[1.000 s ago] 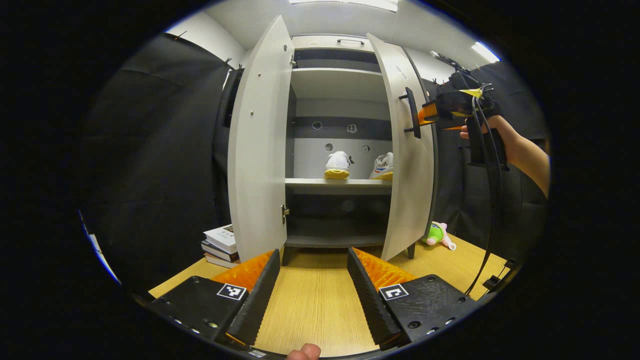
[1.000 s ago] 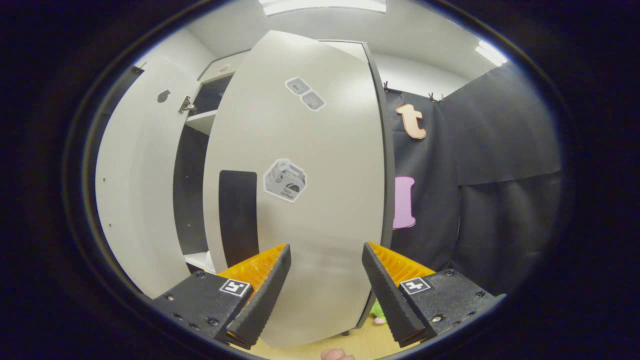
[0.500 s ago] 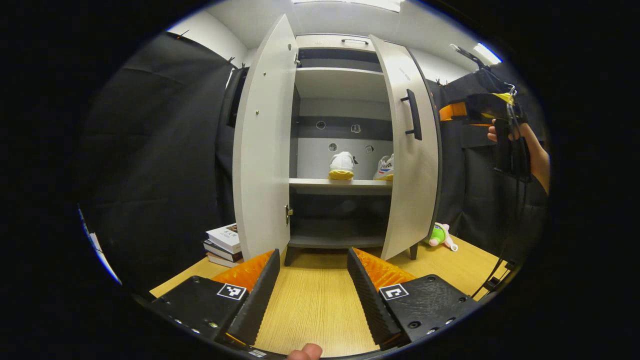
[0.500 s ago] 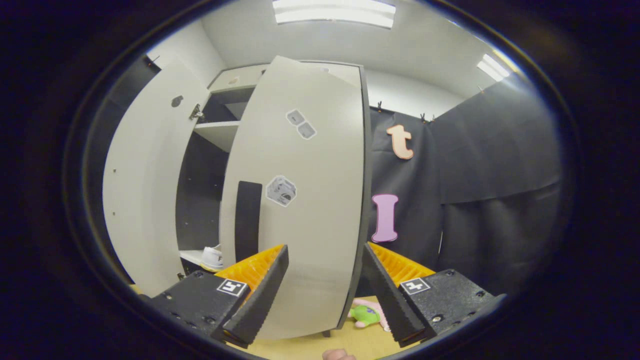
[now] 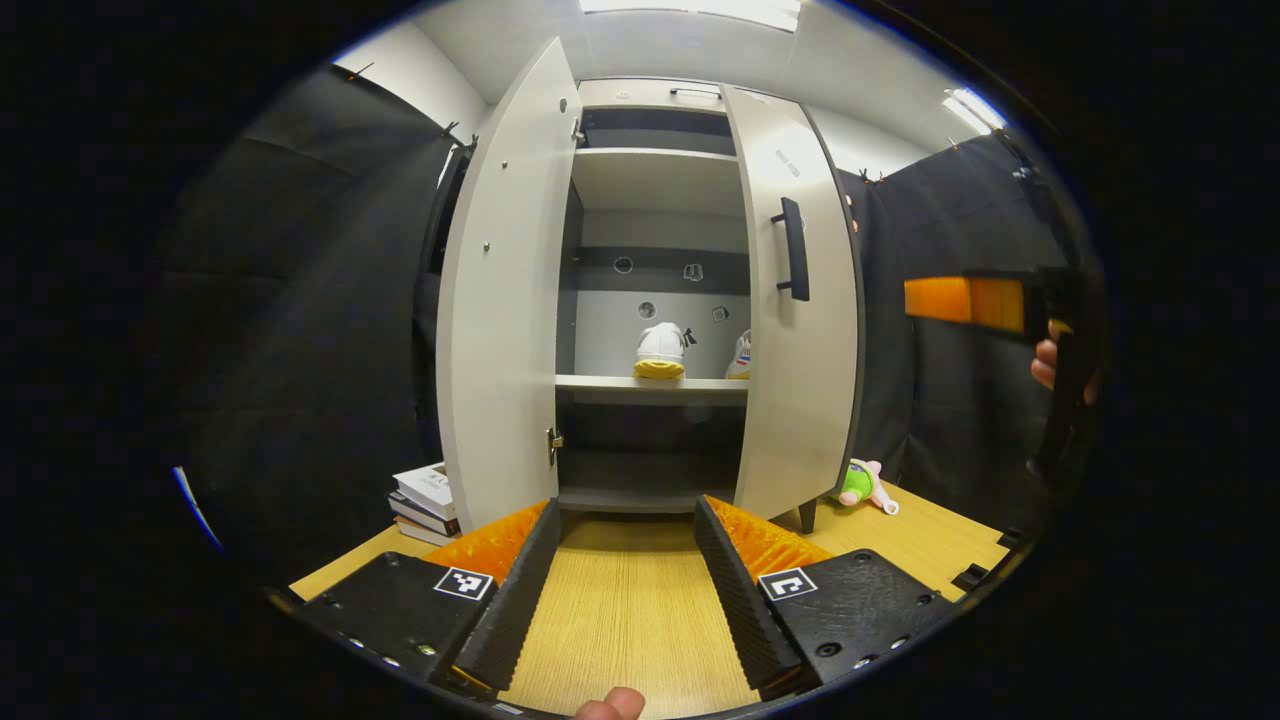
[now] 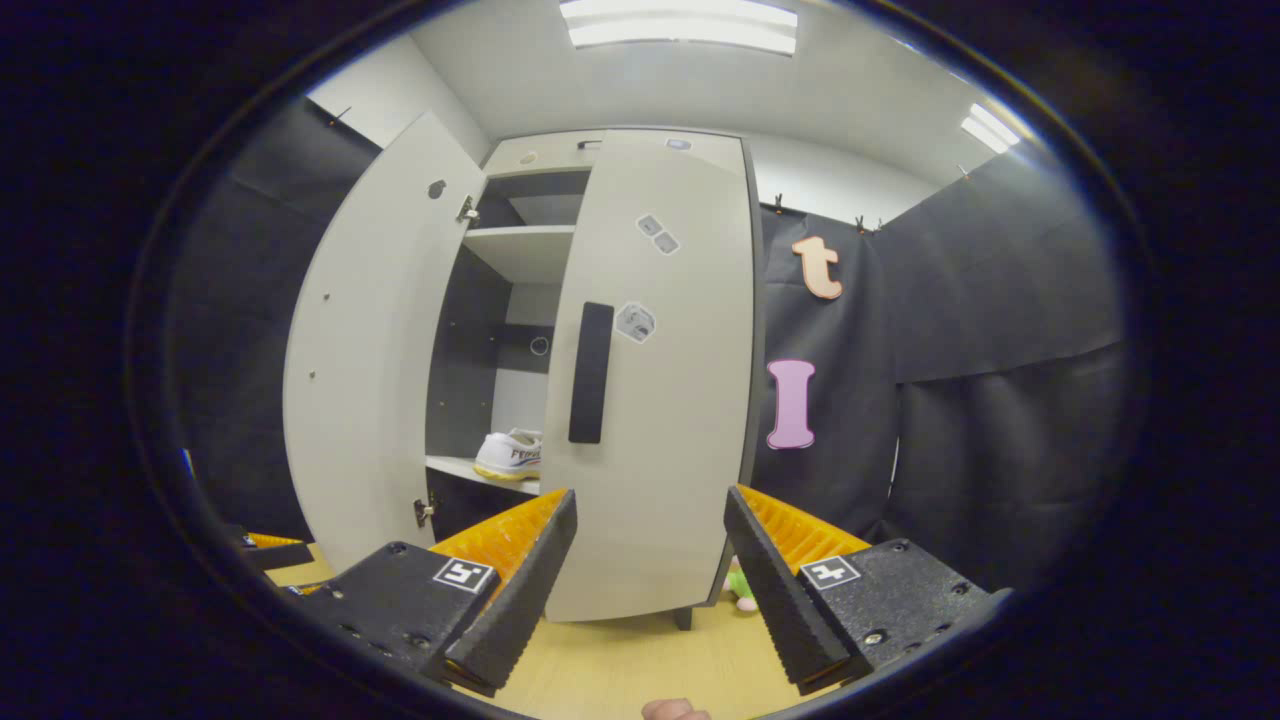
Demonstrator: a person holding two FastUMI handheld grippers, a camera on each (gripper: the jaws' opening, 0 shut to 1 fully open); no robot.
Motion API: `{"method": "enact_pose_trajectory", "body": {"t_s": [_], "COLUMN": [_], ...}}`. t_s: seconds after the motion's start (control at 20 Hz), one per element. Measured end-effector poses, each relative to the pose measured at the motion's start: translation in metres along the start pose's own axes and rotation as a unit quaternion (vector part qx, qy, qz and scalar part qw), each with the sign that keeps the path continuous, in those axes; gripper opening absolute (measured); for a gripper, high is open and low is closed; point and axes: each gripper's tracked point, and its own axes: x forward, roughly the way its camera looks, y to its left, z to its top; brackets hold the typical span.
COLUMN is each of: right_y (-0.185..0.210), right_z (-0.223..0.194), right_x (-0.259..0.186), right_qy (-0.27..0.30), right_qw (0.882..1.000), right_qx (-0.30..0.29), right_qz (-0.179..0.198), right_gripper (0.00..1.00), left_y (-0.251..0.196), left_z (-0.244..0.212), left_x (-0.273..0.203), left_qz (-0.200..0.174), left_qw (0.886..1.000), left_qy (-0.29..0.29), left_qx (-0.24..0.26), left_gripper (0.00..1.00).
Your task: Grab one shoe with the right hand and put it into the shoe cabinet, grab the other shoe with the left hand and put it into the shoe cabinet; then close the right door with the right hand and the left door with the left hand.
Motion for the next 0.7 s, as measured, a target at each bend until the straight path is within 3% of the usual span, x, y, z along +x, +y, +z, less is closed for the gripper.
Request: {"method": "enact_pose_trajectory", "body": {"t_s": [0.05,0.1,0.4,0.55,0.7], "right_y": [0.004,0.008,0.019,0.030,0.030], "right_z": [-0.008,-0.018,-0.067,-0.102,-0.106], "right_x": [-0.006,-0.013,-0.035,-0.038,-0.040], "right_qy": [0.003,0.006,0.025,0.060,0.067], "right_qw": [1.000,1.000,0.999,0.998,0.997], "right_qx": [0.003,0.008,0.013,0.014,0.026], "right_qz": [-0.002,-0.002,-0.017,-0.012,-0.012], "right_gripper": [1.00,0.96,0.97,0.97,0.97], "left_y": [-0.002,-0.005,-0.010,-0.012,-0.002], "left_z": [0.001,0.003,0.010,0.019,0.040], "left_x": [0.000,0.000,-0.001,-0.005,-0.008], "left_qz": [-0.002,-0.005,-0.011,-0.013,-0.004], "left_qw": [1.000,1.000,1.000,1.000,1.000], "left_qy": [-0.002,-0.002,-0.009,-0.013,-0.025], "left_qx": [0.001,0.002,0.002,-0.004,-0.006], "left_gripper": [0.81,0.81,0.81,0.81,0.81]}}
